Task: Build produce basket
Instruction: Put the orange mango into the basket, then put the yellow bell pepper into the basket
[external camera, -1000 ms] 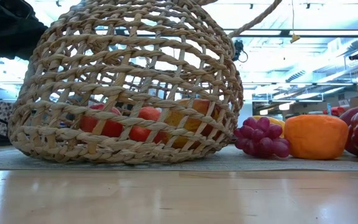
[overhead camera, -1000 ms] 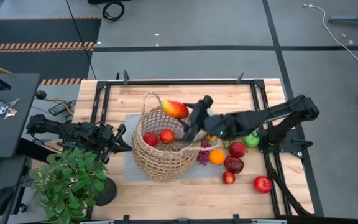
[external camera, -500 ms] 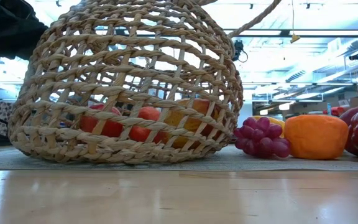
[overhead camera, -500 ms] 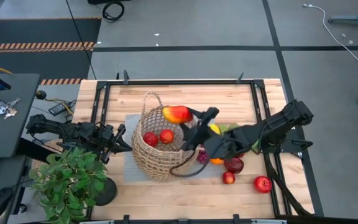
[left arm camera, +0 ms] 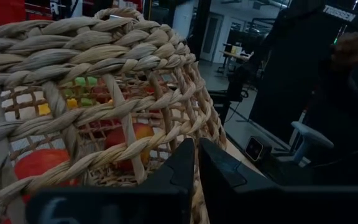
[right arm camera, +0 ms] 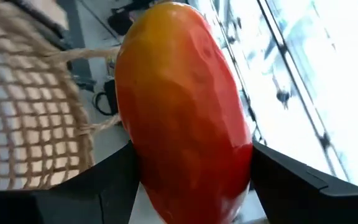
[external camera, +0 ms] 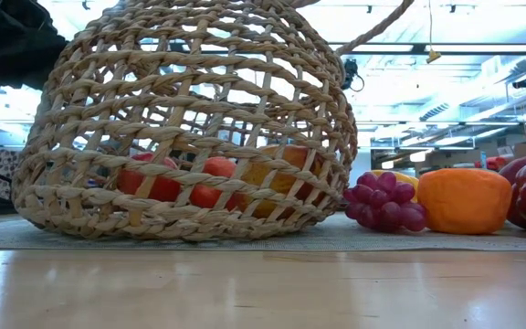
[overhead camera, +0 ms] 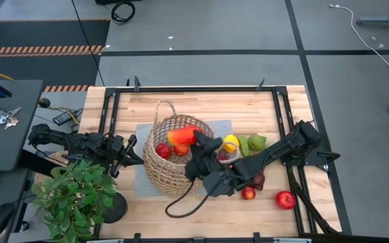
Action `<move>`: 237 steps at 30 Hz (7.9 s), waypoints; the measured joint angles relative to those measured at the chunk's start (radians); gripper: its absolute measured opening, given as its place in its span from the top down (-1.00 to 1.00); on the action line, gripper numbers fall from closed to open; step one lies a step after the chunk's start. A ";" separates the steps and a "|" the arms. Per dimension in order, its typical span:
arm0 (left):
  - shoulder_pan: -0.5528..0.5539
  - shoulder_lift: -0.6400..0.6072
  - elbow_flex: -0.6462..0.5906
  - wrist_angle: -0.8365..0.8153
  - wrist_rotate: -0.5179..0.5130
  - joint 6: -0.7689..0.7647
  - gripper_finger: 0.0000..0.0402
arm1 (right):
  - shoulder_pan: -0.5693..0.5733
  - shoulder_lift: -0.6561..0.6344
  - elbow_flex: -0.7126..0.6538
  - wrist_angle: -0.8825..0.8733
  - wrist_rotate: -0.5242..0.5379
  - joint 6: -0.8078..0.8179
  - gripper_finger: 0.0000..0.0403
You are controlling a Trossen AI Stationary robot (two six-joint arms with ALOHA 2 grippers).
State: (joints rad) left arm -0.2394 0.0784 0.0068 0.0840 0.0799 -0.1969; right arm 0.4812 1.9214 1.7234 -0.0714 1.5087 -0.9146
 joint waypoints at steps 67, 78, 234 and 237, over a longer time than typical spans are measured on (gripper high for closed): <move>0.000 0.000 0.000 0.001 0.000 0.000 0.84 | -0.281 -0.206 0.001 -0.344 -1.453 1.080 -0.44; 0.000 0.000 0.000 0.001 0.000 0.000 0.86 | -0.351 -0.181 0.001 -0.593 -1.301 1.281 -0.44; 0.000 0.000 0.000 0.017 0.000 0.000 0.85 | -0.173 -0.526 -1.185 -0.067 -0.577 1.703 -0.75; 0.000 0.000 0.000 0.017 0.000 -0.001 0.86 | -0.210 -0.512 -1.184 -0.055 -0.693 1.703 -0.82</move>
State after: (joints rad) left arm -0.2393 0.0784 0.0068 0.1005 0.0799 -0.1974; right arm 0.2715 1.4091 0.5393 -0.1269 0.8154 0.7888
